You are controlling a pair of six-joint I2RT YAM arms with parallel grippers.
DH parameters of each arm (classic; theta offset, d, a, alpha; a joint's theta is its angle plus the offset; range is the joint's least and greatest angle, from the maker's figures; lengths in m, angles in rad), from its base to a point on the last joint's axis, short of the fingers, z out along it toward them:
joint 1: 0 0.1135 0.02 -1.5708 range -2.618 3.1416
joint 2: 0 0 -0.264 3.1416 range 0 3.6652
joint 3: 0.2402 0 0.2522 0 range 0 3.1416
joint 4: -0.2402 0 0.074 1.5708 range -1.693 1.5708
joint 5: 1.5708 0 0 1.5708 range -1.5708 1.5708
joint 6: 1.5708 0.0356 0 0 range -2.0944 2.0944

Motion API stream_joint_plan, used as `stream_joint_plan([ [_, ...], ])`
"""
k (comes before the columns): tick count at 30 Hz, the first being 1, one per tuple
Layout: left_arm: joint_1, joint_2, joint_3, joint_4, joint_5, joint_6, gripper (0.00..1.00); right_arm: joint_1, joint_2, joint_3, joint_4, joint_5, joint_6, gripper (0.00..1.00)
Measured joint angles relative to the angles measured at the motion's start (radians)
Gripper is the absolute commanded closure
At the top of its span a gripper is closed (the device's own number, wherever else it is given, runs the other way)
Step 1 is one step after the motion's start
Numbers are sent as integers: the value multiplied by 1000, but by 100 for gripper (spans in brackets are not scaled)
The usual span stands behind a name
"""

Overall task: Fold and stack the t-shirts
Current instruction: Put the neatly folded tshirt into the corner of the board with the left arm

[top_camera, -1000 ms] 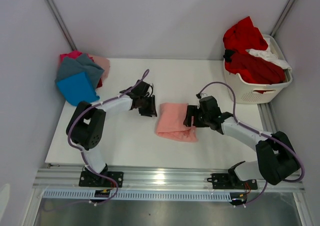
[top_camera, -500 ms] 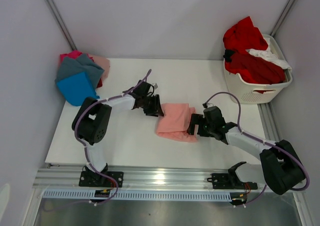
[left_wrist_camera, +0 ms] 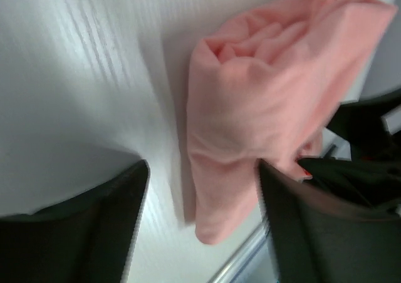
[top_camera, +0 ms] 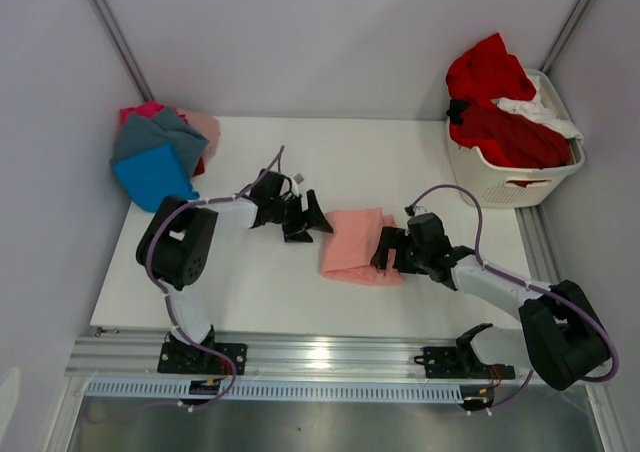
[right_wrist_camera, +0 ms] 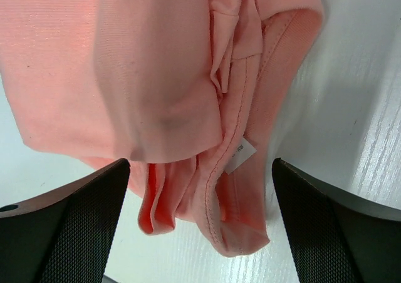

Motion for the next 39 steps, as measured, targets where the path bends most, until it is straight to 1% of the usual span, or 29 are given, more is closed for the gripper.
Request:
stream_joint_plan([
  [1,16,-4,-24,27,32,-17,1,0,0,0,2,-3,0,0],
  [5,79,-8,-124,213,187,-147,1,0,10,0,10,-8,0,1],
  [8,92,17,-138,267,246,-190,1,-3,19,0,28,-17,0,1],
  [13,64,57,-136,342,301,-233,1,-5,33,5,44,-25,-1,1],
  [16,30,68,-109,327,294,-229,1,-5,41,11,45,-28,-2,1],
  [21,-69,92,-35,259,252,-188,3,-6,53,22,44,-29,-5,0],
  [24,-117,138,51,198,239,-167,5,-6,56,24,42,-29,-5,1],
  [27,-138,177,120,149,237,-153,9,-7,57,28,34,-27,-5,1],
  [30,-148,207,169,110,235,-148,18,-8,55,29,30,-24,-5,0],
  [31,-151,218,185,95,234,-144,25,-9,54,29,28,-23,-4,1],
  [33,-158,240,216,76,229,-135,32,-11,50,29,18,-19,-4,1],
  [34,-161,249,224,69,225,-132,41,-11,48,29,16,-16,-4,1],
  [38,-175,267,245,32,196,-118,54,-11,39,28,0,-5,-3,1],
  [39,-179,270,256,13,187,-114,59,-11,36,27,-3,-5,-3,1],
])
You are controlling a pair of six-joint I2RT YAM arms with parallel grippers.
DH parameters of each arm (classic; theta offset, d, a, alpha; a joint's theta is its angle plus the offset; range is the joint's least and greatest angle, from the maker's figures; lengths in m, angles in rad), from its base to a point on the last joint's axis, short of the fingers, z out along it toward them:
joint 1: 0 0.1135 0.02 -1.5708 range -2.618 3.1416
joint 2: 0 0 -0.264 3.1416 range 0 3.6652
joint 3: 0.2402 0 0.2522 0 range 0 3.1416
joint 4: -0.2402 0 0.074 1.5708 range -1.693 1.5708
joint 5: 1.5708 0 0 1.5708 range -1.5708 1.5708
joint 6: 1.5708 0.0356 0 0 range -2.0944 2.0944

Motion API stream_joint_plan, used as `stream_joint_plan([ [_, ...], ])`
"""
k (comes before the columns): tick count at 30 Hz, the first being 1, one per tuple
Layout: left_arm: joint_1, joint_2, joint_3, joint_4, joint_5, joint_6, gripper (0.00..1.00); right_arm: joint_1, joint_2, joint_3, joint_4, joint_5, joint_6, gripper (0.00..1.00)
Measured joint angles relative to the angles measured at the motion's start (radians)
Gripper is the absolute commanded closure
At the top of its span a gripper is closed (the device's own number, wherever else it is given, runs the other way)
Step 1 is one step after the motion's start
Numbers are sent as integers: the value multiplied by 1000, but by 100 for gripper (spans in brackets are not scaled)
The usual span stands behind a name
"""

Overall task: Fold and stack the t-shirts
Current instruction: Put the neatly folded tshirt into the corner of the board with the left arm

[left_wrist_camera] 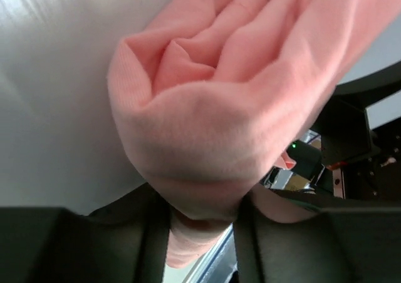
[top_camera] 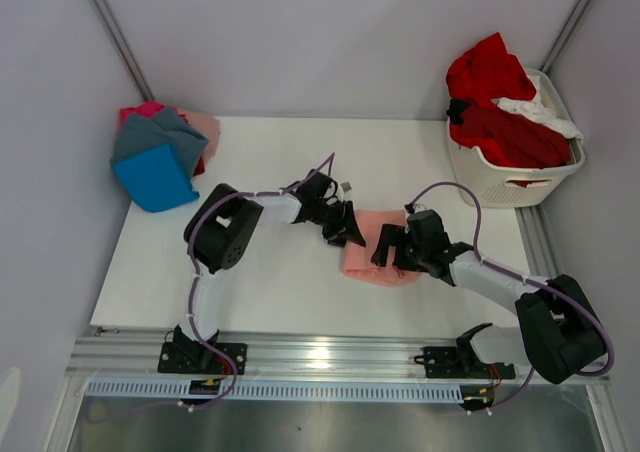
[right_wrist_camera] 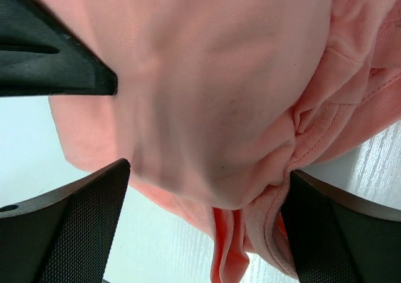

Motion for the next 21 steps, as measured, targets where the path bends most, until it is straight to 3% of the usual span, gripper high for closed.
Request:
stream_joint_plan([
  [3,-13,17,35,-50,-31,22,83,0,-3,-1,-3,0,0,1],
  [4,-17,23,47,-64,-34,26,99,0,-5,-1,-4,0,0,1],
  [14,-32,30,153,-257,-108,130,100,0,-58,-4,-9,11,-1,1],
  [21,6,-11,327,-561,-314,318,100,0,-162,-17,19,15,-3,1],
])
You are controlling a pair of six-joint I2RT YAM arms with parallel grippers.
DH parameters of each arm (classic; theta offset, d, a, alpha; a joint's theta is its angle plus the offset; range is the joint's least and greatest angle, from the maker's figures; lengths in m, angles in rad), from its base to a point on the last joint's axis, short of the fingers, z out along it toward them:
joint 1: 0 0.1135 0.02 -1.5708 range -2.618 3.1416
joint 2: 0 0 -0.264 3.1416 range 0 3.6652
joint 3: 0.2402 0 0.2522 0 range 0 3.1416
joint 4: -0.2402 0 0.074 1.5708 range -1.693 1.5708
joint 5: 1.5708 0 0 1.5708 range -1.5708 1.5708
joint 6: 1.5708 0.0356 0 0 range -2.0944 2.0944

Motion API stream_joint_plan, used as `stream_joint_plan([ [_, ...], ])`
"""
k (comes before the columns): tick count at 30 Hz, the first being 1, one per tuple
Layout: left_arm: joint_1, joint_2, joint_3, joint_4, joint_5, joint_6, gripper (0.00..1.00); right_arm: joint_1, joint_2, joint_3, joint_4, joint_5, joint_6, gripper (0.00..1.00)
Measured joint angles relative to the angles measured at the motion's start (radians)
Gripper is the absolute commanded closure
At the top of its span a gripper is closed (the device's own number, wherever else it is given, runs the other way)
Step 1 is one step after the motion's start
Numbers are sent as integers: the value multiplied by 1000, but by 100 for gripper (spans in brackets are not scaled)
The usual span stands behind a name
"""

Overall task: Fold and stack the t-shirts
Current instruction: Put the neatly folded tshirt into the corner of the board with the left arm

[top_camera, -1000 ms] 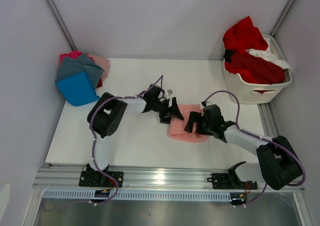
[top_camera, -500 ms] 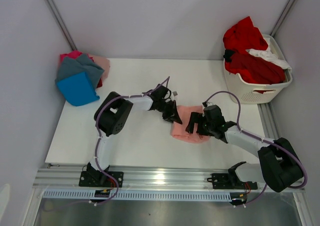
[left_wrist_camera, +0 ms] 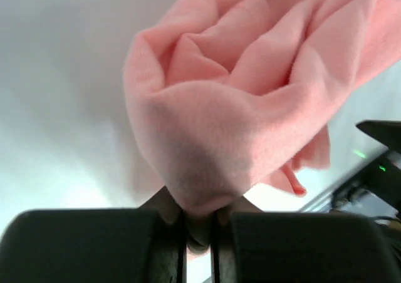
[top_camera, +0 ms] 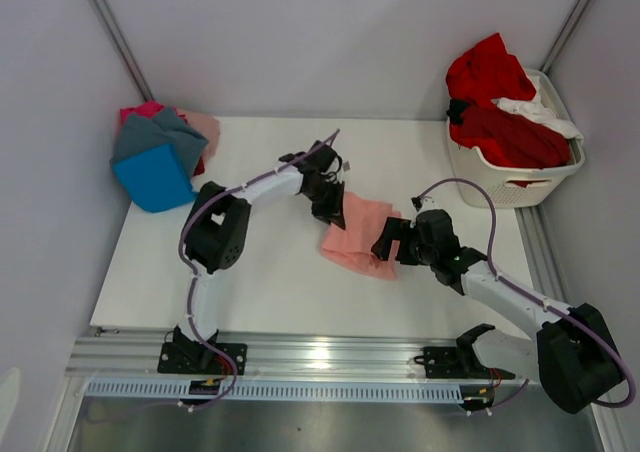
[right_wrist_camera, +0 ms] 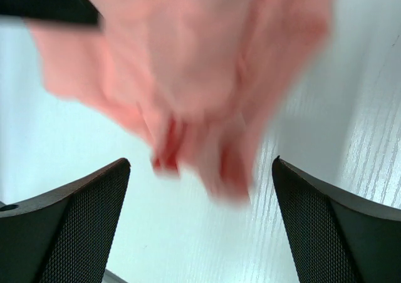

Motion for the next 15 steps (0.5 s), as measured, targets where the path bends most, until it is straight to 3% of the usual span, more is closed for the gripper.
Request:
stream_joint_plan([
  [4,93,3,232,-151,-154,109,100,0,-1,0,3,-1,-3,1],
  [9,247,42,484,-223,-283,180,100,0,-1,0,6,-11,-6,1],
  [15,383,137,645,-270,-416,232,100,2,-1,0,9,-25,-14,1],
])
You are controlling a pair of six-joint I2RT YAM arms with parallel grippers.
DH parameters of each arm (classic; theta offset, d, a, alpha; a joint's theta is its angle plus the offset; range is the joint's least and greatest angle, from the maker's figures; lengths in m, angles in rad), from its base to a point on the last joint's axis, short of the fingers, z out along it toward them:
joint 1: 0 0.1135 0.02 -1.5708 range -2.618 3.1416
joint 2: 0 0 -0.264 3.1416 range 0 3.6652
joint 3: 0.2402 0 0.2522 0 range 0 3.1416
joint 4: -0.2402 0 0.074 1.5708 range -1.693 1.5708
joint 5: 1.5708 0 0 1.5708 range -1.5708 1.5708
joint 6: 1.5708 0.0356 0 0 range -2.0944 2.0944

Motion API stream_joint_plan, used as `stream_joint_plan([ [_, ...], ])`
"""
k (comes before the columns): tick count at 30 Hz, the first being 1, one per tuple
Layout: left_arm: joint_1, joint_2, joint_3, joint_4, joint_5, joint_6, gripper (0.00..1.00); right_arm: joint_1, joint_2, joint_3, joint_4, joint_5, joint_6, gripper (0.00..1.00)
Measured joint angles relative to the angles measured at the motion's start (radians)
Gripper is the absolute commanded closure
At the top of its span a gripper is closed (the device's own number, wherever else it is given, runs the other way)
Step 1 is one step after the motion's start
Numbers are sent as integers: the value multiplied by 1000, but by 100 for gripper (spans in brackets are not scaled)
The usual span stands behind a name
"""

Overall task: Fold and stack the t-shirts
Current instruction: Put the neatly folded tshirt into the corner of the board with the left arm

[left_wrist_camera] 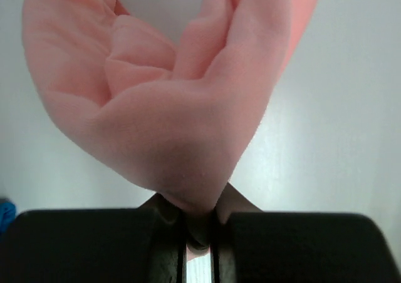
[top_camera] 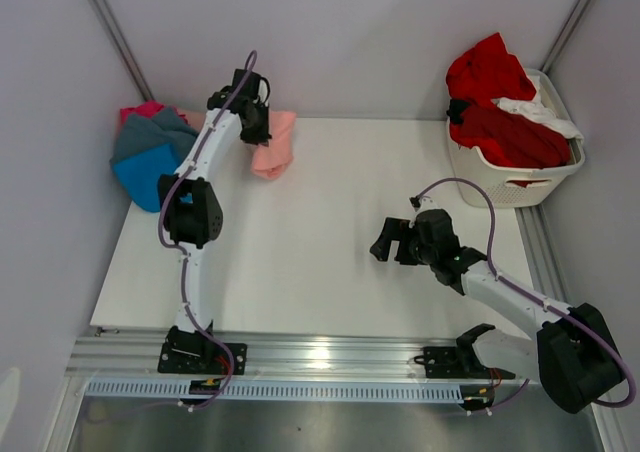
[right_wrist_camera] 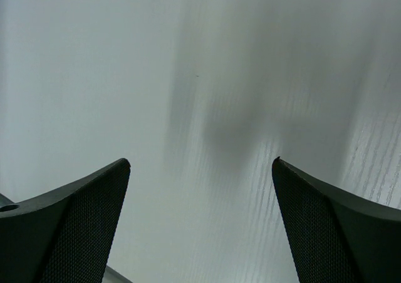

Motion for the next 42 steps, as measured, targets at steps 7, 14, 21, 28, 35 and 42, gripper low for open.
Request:
stream_joint_plan([
  [7,44,34,67,-6,-90,31,100,21,0,0,0,-2,-4,1],
  [14,138,18,81,90,-112,11,100,41,1,0,0,-1,-2,1],
  [21,360,-142,-124,272,-42,-239,100,55,11,0,5,1,12,1],
  [28,520,-446,-627,653,-29,-520,100,63,53,1,50,1,20,1],
  [35,535,-561,-934,967,16,-792,100,78,119,12,66,-2,21,1],
  [42,616,-659,-1212,1139,-2,-960,99,80,138,26,77,-3,21,1],
])
